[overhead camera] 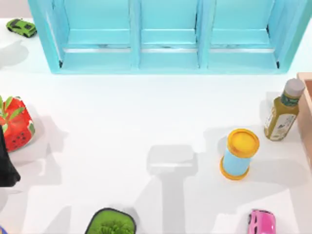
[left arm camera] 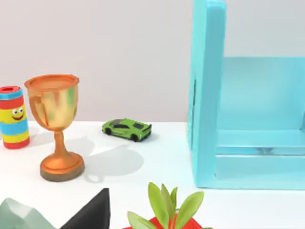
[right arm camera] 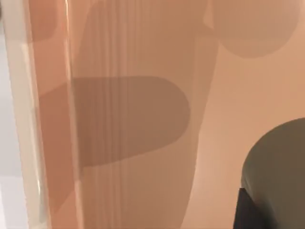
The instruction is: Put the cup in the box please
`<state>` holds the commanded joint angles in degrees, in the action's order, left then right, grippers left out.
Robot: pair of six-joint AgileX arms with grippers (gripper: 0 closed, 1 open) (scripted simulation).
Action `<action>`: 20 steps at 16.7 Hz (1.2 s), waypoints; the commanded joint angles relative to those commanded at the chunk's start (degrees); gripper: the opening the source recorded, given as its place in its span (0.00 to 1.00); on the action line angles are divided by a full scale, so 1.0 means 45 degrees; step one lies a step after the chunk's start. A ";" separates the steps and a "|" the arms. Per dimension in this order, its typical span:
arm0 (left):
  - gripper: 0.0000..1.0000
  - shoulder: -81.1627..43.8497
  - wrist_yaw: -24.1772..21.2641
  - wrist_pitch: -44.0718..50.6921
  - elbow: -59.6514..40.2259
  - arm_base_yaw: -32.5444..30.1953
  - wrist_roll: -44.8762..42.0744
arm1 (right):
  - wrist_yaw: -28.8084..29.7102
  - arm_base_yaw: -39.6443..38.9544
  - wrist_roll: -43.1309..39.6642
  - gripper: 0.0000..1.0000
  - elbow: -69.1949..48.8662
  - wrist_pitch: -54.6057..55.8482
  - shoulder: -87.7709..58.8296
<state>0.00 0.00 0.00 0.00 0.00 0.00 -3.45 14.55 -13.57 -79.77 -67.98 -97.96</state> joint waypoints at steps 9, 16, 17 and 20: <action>1.00 0.0000 0.0000 0.0000 0.0000 0.0000 0.0000 | -0.0019 0.0104 -0.0100 0.15 0.1127 0.1157 -0.0190; 1.00 0.0000 0.0000 0.0000 0.0000 0.0000 0.0000 | -0.0019 0.0104 -0.0100 0.68 0.1127 0.1157 -0.0190; 1.00 0.0000 0.0000 0.0000 0.0000 0.0000 0.0000 | -0.0019 0.0104 -0.0100 0.75 0.1127 0.1157 -0.0190; 1.00 0.0000 0.0000 0.0000 0.0000 0.0000 0.0000 | -0.0019 0.0104 -0.0100 0.98 0.1127 0.1157 -0.0190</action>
<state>0.00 0.00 0.00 0.00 0.00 0.00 -3.54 15.01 -14.02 -74.70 -62.77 -98.81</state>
